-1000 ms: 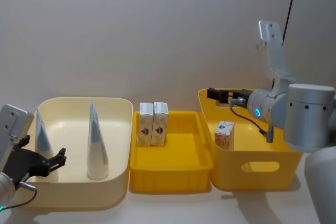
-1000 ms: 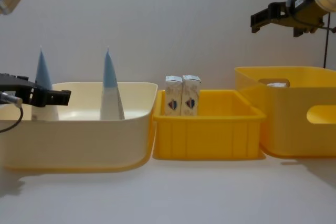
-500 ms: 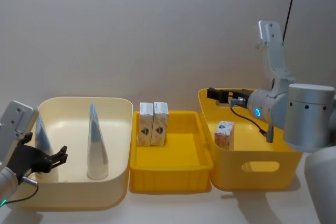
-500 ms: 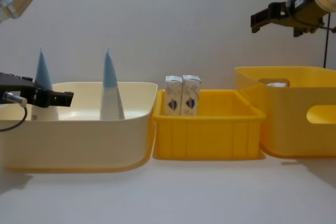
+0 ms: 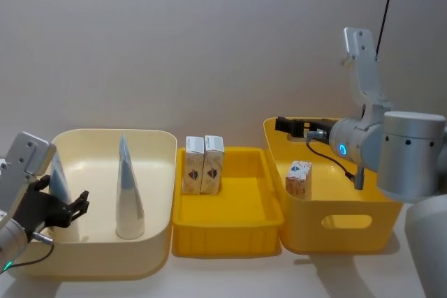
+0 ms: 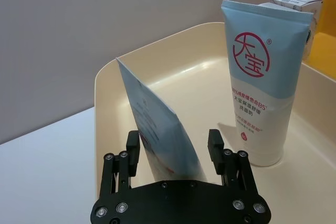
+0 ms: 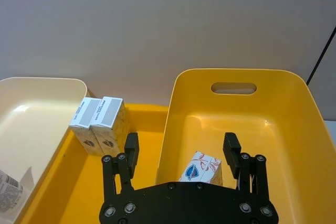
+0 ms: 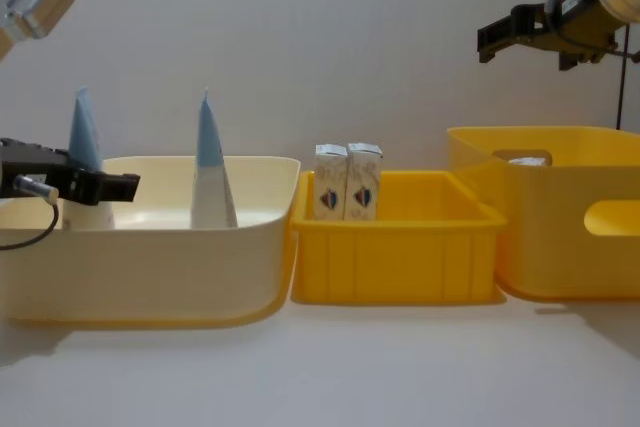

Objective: Bimanual collaborative sorting of washing and personal care products

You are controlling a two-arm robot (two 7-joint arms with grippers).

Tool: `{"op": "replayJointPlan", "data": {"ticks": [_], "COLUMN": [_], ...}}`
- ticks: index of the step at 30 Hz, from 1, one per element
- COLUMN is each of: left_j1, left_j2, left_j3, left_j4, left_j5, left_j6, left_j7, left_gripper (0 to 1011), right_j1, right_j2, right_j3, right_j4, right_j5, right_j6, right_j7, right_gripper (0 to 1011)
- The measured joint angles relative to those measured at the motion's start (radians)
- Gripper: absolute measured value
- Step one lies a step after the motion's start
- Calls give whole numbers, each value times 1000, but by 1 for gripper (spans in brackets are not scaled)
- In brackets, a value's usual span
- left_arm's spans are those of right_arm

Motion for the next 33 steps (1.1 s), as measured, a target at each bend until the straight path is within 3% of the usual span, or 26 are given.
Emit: {"op": "replayJointPlan", "data": {"ticks": [1, 13, 33], "left_j1": [-1, -7, -10], "left_j2": [0, -2, -4], "left_j3": [1, 3, 4], "left_j4": [2, 11, 15], "left_j5": [1, 3, 5], "left_j6": [-1, -2, -4], "left_j7": [-1, -4, -6], "left_gripper": [796, 445, 296], "right_j1": [0, 0, 0], "right_j2": [0, 0, 0], "right_j3": [0, 0, 0], "right_j4": [0, 0, 0], "right_j5": [0, 0, 0], "right_j6": [0, 0, 0], "right_j7": [0, 0, 0], "right_gripper": [1001, 1001, 1001]}}
